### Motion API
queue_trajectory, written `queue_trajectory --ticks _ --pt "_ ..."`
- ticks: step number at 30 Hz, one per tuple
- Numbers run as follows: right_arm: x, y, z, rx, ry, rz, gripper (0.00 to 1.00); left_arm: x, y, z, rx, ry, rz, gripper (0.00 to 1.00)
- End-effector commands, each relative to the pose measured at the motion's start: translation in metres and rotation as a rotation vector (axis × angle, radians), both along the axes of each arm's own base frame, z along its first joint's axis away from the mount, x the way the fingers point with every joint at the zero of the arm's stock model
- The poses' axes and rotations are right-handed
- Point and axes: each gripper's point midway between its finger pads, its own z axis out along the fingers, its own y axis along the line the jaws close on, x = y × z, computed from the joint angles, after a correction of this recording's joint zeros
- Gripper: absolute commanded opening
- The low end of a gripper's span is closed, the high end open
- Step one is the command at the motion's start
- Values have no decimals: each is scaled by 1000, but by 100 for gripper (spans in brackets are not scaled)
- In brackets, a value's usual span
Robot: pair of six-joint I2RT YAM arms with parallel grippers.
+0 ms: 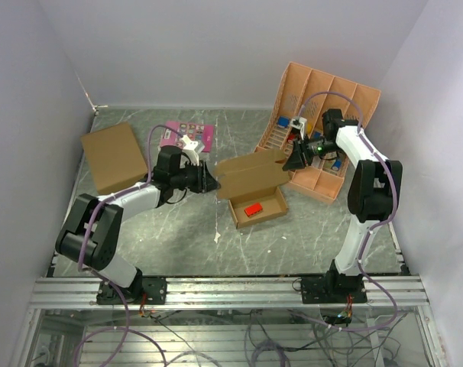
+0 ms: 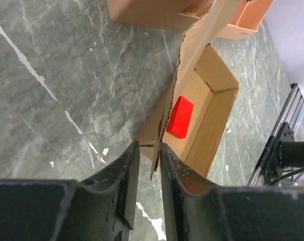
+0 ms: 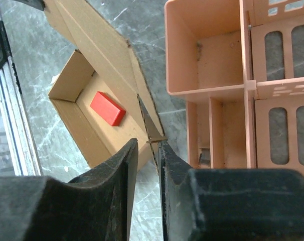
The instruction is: Fold the paper box
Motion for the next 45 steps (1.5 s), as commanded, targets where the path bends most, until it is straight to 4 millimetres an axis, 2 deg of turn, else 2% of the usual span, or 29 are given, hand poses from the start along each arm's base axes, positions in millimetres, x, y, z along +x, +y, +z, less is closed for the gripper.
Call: queue_trajectory --ticks 1,5,11,14,21,26,31,36,41,45 --pt "1 4 3 10 -7 19 21 5 -3 12 -17 -31 -29 29" --pt "0 6 5 8 -17 19 13 7 -2 17 -9 -43 -19 17" --pt "-7 12 10 -16 -53 30 3 10 1 24 0 -58 5 7" --pt "-12 15 15 -12 -62 31 0 10 2 28 9 -68 14 7" --pt "-15 17 36 -15 -145 -62 0 10 6 41 99 -138 87 7" --pt "-18 32 55 -29 -242 -185 0 10 -1 50 155 -176 192 7" --pt "-10 43 56 -86 -333 -362 0 12 -8 55 200 -189 314 7" --pt "-2 43 46 -138 -343 -512 0 22 -5 56 217 -176 433 7" --pt "-9 51 33 -159 -373 -595 0 28 -6 53 220 -139 524 7" --pt "-14 53 40 -135 -411 -647 0 25 -10 55 241 -162 574 7"
